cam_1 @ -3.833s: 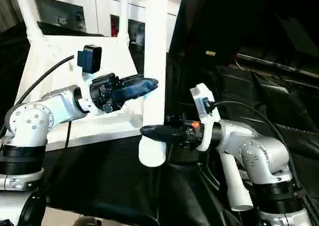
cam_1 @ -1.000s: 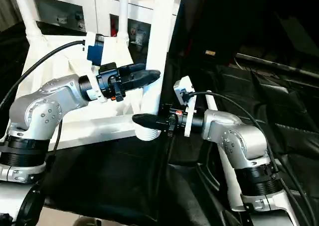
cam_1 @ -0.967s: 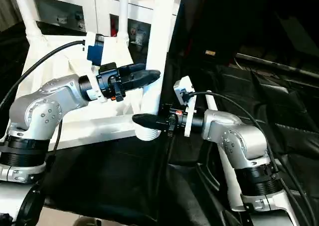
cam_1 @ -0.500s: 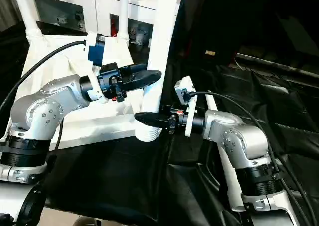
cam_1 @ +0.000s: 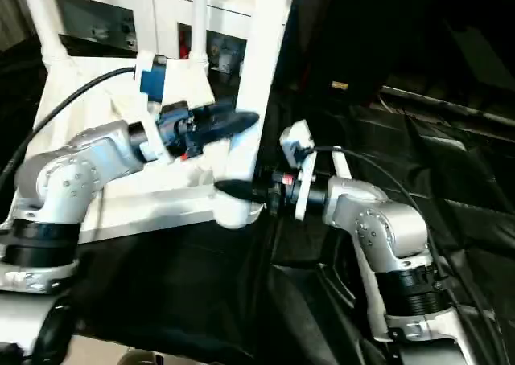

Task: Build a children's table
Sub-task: Insert table leg to table base

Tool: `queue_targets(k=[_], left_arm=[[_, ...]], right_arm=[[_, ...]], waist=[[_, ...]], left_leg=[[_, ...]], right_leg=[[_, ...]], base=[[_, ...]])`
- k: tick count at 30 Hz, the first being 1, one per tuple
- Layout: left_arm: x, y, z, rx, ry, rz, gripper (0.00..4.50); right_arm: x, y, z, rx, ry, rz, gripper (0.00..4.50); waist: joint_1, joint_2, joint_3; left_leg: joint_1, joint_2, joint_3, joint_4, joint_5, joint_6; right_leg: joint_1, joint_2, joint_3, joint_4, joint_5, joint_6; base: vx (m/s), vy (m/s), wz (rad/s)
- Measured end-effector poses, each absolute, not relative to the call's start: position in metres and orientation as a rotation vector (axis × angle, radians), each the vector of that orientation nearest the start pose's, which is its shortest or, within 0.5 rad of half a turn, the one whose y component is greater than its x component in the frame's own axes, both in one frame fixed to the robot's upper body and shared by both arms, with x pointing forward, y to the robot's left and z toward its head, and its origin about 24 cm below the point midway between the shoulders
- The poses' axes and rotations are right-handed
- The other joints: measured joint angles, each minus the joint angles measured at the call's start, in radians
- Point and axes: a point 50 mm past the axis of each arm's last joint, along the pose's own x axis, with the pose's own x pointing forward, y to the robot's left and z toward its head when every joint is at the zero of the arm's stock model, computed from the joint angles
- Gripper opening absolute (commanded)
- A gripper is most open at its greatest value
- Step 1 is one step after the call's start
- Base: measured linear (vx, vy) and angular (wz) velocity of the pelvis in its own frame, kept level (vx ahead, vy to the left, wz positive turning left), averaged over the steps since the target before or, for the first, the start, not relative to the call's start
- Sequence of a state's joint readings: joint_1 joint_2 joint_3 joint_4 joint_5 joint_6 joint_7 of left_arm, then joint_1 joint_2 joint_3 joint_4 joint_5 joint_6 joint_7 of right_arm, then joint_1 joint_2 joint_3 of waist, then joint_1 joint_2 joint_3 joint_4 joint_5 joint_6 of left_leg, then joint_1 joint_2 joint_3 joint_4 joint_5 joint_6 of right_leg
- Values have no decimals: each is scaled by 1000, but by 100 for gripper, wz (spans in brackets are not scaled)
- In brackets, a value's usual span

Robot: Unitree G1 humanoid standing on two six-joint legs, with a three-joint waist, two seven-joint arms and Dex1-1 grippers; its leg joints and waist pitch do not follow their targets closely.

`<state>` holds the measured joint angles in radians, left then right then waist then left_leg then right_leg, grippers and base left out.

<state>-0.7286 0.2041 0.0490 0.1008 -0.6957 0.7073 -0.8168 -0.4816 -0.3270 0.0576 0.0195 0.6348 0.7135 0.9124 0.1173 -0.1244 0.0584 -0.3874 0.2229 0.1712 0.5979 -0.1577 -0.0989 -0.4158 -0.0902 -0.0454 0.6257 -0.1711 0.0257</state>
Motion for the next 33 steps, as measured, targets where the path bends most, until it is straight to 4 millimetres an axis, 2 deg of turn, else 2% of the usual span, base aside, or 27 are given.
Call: queue_targets(k=[3, 4, 6, 8, 10, 12, 15, 17, 20, 22, 24, 27, 29, 33], left_arm=[[336, 95, 214, -553, -169, -1132, 301], [343, 103, 225, -648, -231, -1069, 301], [347, 116, 237, -710, -305, -1015, 301], [351, 130, 243, -789, -349, -965, 301], [352, 138, 240, -775, -343, -943, 301], [352, 139, 232, -713, -302, -922, 301], [356, 136, 208, -509, -179, -844, 301], [362, 137, 187, -322, -72, -751, 301], [363, 142, 159, -144, 39, -686, 301], [356, 149, 142, 74, 90, -719, 301], [345, 153, 127, 191, 134, -775, 301], [328, 148, 107, 215, 202, -892, 301], [322, 141, 105, 234, 209, -958, 301], [315, 132, 104, 288, 214, -1012, 301]], right_arm=[[299, -110, 128, 360, 170, 1183, 190], [303, -109, 129, 387, 138, 1141, 190], [306, -112, 130, 397, 114, 1095, 190], [312, -116, 133, 424, 72, 1030, 190], [313, -117, 136, 438, 45, 1011, 190], [314, -116, 136, 452, 35, 1000, 190], [315, -112, 137, 450, 13, 975, 190], [319, -115, 135, 382, -8, 904, 190], [325, -122, 125, 294, 8, 796, 190], [330, -128, 113, 160, 42, 711, 190], [332, -136, 104, 100, 76, 638, 189], [331, -142, 96, 96, 93, 577, 189], [331, -140, 97, 93, 77, 574, 189], [329, -140, 97, 87, 51, 568, 189]], waist=[[-2, -1, 0], [-3, -1, 0], [-5, -1, 0], [-5, -1, 0], [-4, -1, 0], [-2, -1, 0], [2, -1, 0], [2, 0, 0], [-3, 1, 1], [-5, 3, 1], [-6, 4, 2], [-7, 6, 3], [-5, 9, 5], [-7, 21, 5]], left_leg=[[0, 0, 0, 0, 0, 0], [0, -1, 0, 0, 0, 0], [0, -1, 0, 0, 0, 0], [0, -1, 0, 0, 0, 0], [0, -1, 0, 0, 0, 0], [-1, -1, 0, 0, 0, 0], [-2, 0, 0, 0, 0, 0], [-1, 0, 0, 0, 0, 0], [-2, 0, 0, 0, 0, 0], [0, 0, 0, -1, 0, -1], [-1, 0, 0, -2, 0, -1], [-1, 0, 0, -2, 0, -1], [-1, 0, 0, -2, 0, -1], [2, 0, 1, -2, 0, -1]], right_leg=[[0, 0, 0, 1, 0, -1], [-1, 0, 0, 1, 1, -1], [-1, 0, 0, 1, 1, -1], [-2, 0, 0, 1, 1, -1], [-2, 0, -1, 1, 1, -1], [-1, 0, -1, 0, 1, -2], [-1, 0, -1, -1, 1, -2], [-1, 0, 0, -2, 1, -2], [-2, 0, -1, -1, 0, 0], [-1, 0, 0, -1, 0, 1], [-2, 0, 0, -1, 0, 0], [-3, 0, 0, 0, 1, -3], [-3, 0, 0, 1, 1, -3], [-1, 0, 2, 1, 1, -3]], base=[[0, 0, 0], [0, 0, 0], [0, 0, 0], [0, 0, 0], [0, 0, 0], [0, 0, 0], [0, 0, 0], [0, 0, 0], [0, 0, 0], [0, 0, 0], [0, 0, 0], [0, 0, 0], [0, 0, 0], [0, 0, 0]])
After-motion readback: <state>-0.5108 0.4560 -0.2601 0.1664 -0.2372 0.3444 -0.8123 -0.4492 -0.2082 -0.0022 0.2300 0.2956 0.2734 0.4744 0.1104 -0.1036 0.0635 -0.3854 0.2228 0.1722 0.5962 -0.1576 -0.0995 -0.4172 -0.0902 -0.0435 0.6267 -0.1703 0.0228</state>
